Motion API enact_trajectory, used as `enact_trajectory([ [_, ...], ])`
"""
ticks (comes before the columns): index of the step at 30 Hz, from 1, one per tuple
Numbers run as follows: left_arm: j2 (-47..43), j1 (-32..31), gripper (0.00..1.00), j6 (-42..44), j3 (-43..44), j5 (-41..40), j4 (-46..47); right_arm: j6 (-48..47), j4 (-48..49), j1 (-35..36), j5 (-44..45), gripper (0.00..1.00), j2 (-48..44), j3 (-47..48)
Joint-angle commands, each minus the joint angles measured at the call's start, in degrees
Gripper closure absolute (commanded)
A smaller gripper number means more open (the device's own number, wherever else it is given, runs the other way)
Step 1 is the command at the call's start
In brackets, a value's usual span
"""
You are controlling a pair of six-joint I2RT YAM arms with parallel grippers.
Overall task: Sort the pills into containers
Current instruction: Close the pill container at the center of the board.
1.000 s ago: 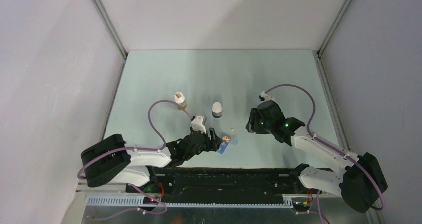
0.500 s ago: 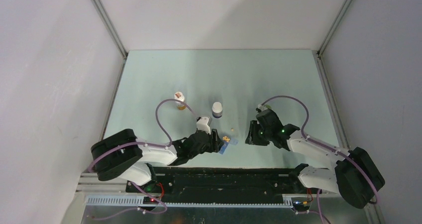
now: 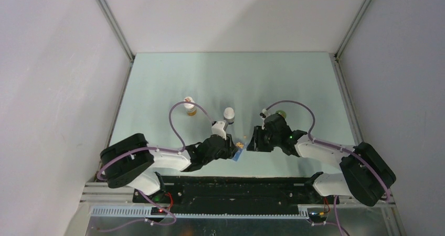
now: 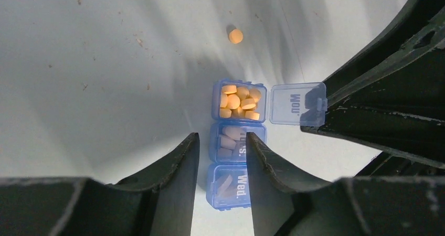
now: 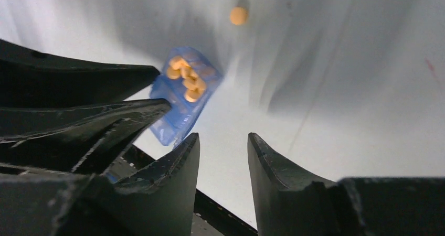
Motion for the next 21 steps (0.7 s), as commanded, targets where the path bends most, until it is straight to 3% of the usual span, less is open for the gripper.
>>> enact_trajectory([
  [1,1.53,-0.19,0.58,2.38,1.05,-0.03,-3.03,1.95,9.04,0.92,-3.09,0.55,0.41,-0.02],
  [9,2.1,-0.38,0.67,3.6,1.17,0.18,-2.22,4.48,11.56,2.6,2.32,0.48,3.1,1.01],
  [18,0.79,-0.41,0.67,3.26,-0.1,-0.86,-1.38,6.4,13.51,3.55,3.55,0.51,6.8,1.71],
  [21,0.62,-0.38,0.67,3.21,-0.12,-1.05,-1.52,5.62,13.87,4.22,3.7,0.46,5.4,1.65],
])
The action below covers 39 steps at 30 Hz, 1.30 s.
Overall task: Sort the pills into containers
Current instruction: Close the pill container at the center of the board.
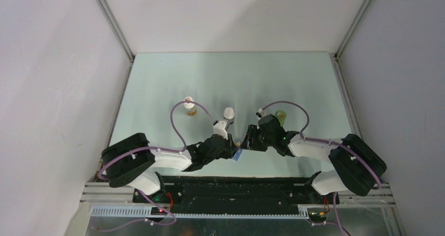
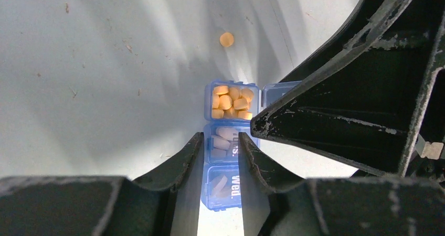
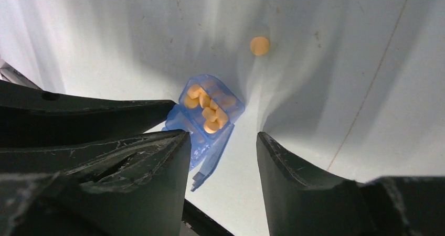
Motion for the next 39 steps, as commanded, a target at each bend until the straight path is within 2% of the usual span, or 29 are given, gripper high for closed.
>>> enact_trajectory([
  [1,-0.24,-0.23,0.67,1.95,-1.0,-1.67,-2.47,-0.19,2.86,1.03,1.74,0.44,-2.52,1.63],
  [4,-0.53,-0.23,0.67,1.9,-1.08,-1.86,-2.58,-0.69,0.97,1.17,2.69,0.39,-5.55,1.62],
  [9,-0.72,-0.23,0.67,1.96,-1.12,-1.96,-2.55,-1.3,-4.36,0.62,5.3,0.37,-12.85,1.04],
  [11,-0.89,-0.18,0.67,1.94,-1.21,-2.05,-2.64,-0.94,-8.03,-0.01,7.67,0.4,-16.44,0.72],
  [16,-1.2,-0.23,0.67,1.98,-1.49,-2.39,-2.37,-2.76,-15.85,-2.27,12.48,0.56,-21.64,0.7],
  [21,-0.99,-0.22,0.67,2.66,-1.38,-2.38,-2.37,-5.39,-19.81,-2.88,9.71,0.58,-19.78,1.01],
  [26,-0.61,-0.18,0.67,3.65,-1.09,-2.07,-2.13,-6.18,-16.7,-2.86,6.57,0.6,-15.7,1.01],
  [30,-0.61,-0.23,0.67,5.38,-0.82,-1.27,-1.97,-6.71,-10.02,-2.37,4.0,0.48,-13.11,1.09],
  [39,-0.99,-0.23,0.67,7.29,-0.43,-0.88,-2.14,-5.66,-2.13,-1.99,2.97,0.42,-5.18,3.86],
])
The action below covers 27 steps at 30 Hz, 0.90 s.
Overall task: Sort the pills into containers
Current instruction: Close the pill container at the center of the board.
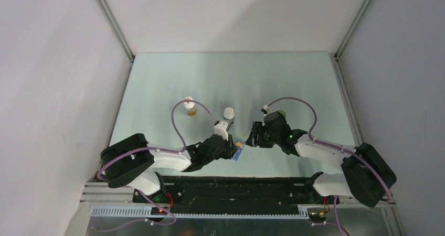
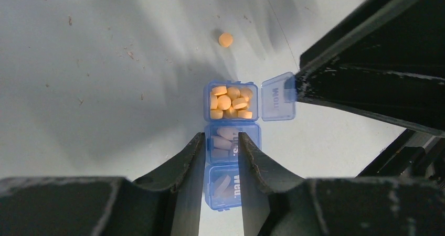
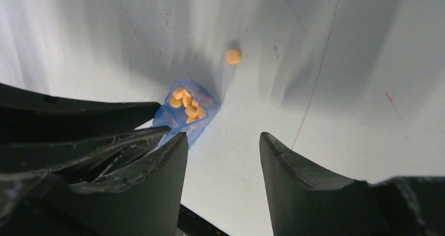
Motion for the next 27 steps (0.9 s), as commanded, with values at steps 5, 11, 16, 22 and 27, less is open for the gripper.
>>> enact_trajectory([
  [5,-0.28,-0.2,0.67,3.06,-0.42,-0.45,-1.36,0.41,7.43,1.42,-0.82,0.4,5.91,3.83],
  [11,-0.48,-0.2,0.67,3.63,-1.03,-0.26,-0.13,1.24,8.15,1.91,0.51,0.39,8.56,4.76],
  [16,-0.99,-0.21,0.67,4.01,-1.61,-0.38,0.1,1.08,7.51,2.21,1.22,0.39,11.6,5.81],
  [22,-2.55,-0.22,0.64,3.6,-2.15,-1.85,-0.34,-0.08,6.05,3.24,0.49,0.46,13.83,6.3],
  [27,-5.13,-0.22,0.58,3.35,-2.19,-3.02,-1.08,-0.98,5.26,3.54,-0.04,0.53,15.39,6.33],
])
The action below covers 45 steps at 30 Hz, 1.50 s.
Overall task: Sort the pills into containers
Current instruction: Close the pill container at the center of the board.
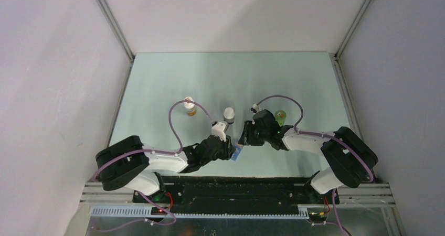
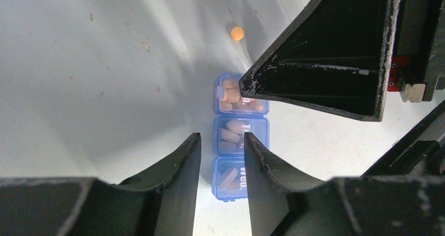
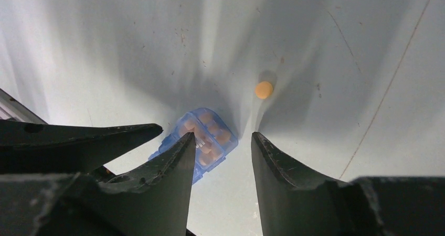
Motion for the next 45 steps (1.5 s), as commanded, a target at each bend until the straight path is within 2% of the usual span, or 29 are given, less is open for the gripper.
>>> enact_trajectory([
  [1,-3.35,-0.21,0.55,0.96,-0.33,-2.85,-1.08,-1.55,-1.3,0.66,0.51,0.54,2.14,1.08],
  [5,-5.16,-0.25,0.46,-0.45,-0.45,-4.13,-0.79,-1.71,-1.23,0.8,0.4,0.55,1.86,1.08],
  [9,-7.13,-0.2,0.44,-2.94,-0.4,-7.13,-1.58,-1.87,-1.29,0.87,0.26,0.55,1.01,1.08],
  [13,-7.22,0.18,0.49,-5.55,0.24,-9.87,-3.78,-2.15,-0.89,0.88,-0.65,0.56,0.32,1.06],
  [18,-4.47,1.17,0.54,-7.5,0.74,-7.85,-2.59,-2.03,-0.8,0.92,-2.16,0.58,0.19,1.08],
  [34,0.24,1.2,0.55,-9.49,0.7,-5.44,2.43,-2.5,-1.82,1.49,-2.52,0.6,1.02,1.07],
  [41,3.24,1.2,0.68,-10.04,1.18,-4.66,1.11,-2.52,-1.82,1.64,-2.77,0.62,1.26,1.0],
  [45,5.05,1.2,0.7,-10.59,0.9,-4.37,0.84,-2.33,-1.82,1.78,-2.75,0.63,1.63,0.95],
])
